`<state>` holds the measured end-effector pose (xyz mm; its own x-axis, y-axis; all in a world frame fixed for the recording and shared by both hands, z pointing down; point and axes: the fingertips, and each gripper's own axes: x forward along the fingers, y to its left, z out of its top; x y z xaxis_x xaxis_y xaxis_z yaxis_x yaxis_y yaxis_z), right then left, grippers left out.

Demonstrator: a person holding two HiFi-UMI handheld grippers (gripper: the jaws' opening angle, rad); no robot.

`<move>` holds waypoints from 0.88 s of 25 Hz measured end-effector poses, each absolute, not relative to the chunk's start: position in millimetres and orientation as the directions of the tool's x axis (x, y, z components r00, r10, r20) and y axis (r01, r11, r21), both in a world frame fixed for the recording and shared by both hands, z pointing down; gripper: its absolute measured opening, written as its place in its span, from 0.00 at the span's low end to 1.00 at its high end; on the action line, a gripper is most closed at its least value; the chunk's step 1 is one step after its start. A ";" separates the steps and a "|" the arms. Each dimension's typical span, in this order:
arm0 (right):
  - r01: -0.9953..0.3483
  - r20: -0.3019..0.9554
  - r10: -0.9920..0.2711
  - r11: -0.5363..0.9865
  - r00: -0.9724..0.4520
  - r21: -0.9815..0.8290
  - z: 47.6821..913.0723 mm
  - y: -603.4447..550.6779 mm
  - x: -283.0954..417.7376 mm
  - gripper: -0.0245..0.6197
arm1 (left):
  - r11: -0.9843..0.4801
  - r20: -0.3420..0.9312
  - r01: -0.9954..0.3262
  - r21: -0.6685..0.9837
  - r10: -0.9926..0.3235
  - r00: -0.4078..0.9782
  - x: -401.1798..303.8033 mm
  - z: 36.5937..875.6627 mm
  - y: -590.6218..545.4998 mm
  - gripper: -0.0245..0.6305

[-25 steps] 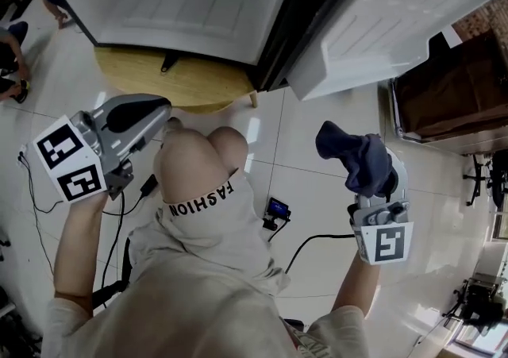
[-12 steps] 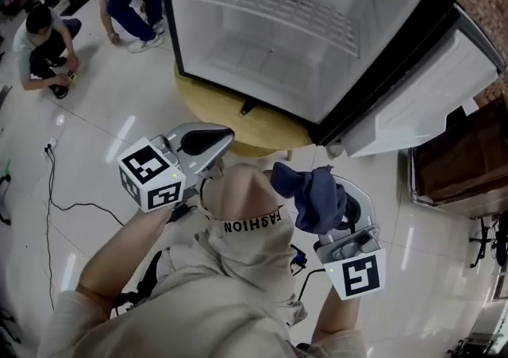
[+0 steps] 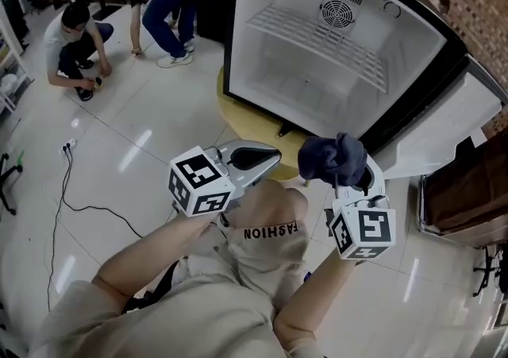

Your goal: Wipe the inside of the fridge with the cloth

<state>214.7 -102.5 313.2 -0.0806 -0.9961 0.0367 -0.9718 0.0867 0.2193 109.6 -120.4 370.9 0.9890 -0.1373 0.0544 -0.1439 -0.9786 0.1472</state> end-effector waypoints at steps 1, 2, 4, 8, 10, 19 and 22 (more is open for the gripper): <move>-0.977 0.039 -0.997 0.073 -0.067 0.200 311.0 -110.2 213.3 0.14 | -0.975 0.053 -0.156 0.161 -0.149 0.987 106.9 372.6 -123.5 0.04; -0.981 0.037 -0.998 0.057 -0.051 0.187 309.1 -116.7 211.2 0.14 | -0.971 0.048 -0.169 0.171 -0.163 0.986 103.9 373.0 -128.0 0.04; -0.982 0.003 -1.000 0.021 -0.021 0.189 307.8 -124.2 206.3 0.14 | -0.965 0.037 -0.195 0.175 -0.191 0.981 98.0 368.8 -139.0 0.04; -0.976 -0.058 -0.998 -0.006 -0.006 0.216 330.2 -123.2 209.7 0.13 | -0.959 0.006 -0.247 0.138 -0.248 0.969 85.8 352.1 -154.4 0.04; -0.985 -0.061 -0.998 0.002 -0.013 0.174 345.4 -118.4 217.8 0.13 | -0.958 0.007 -0.258 0.128 -0.259 0.966 81.4 349.2 -157.2 0.04; -0.999 -0.175 -0.983 0.050 -0.049 -0.007 342.2 -98.0 237.6 0.13 | -0.959 0.045 -0.255 0.125 -0.251 0.967 78.5 360.2 -155.5 0.04; -0.998 -0.180 -0.982 0.055 -0.057 0.017 340.7 -97.9 233.1 0.13 | -0.960 0.056 -0.247 0.130 -0.242 0.969 81.8 363.2 -152.0 0.04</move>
<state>233.1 -97.9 340.7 -0.0571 -0.9820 -0.1799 -0.9983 0.0551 0.0165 81.8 -152.0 363.2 0.9687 -0.2419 0.0558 -0.2473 -0.9601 0.1304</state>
